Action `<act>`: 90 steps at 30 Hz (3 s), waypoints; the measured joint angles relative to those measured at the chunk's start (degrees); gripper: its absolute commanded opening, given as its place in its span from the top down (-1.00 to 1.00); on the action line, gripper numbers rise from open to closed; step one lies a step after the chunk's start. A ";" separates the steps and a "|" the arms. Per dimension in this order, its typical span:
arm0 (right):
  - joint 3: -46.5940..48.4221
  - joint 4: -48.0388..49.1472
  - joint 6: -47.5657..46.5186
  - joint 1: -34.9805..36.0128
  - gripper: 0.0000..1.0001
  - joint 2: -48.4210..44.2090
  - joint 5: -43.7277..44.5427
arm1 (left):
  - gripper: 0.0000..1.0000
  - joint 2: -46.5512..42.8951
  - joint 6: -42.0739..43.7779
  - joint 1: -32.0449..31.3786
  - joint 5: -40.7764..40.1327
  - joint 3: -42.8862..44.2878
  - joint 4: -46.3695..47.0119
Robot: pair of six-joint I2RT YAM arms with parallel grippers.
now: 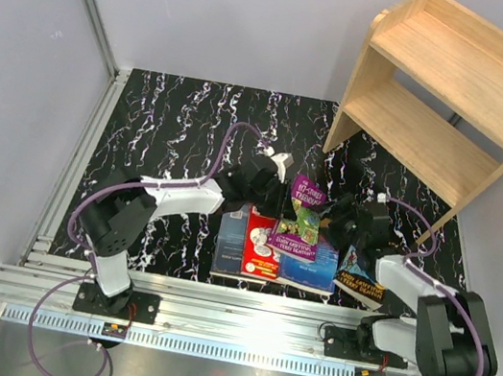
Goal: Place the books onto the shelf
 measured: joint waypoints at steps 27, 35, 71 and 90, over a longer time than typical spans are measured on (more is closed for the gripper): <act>-10.19 3.80 10.38 1.29 0.32 -51.34 -18.84 | 1.00 -13.79 -18.82 2.10 24.92 2.54 17.86; -0.46 -7.65 9.35 1.81 1.00 -55.95 -20.68 | 0.14 -17.29 -14.64 0.57 22.51 6.58 7.17; 117.52 -58.42 -16.24 -10.62 1.00 32.92 16.04 | -0.97 -58.58 2.80 2.01 -7.37 -20.76 -23.37; 118.05 -50.42 -3.04 -16.70 0.97 38.56 -1.33 | -0.97 -55.49 2.10 1.99 -6.95 -23.43 -21.03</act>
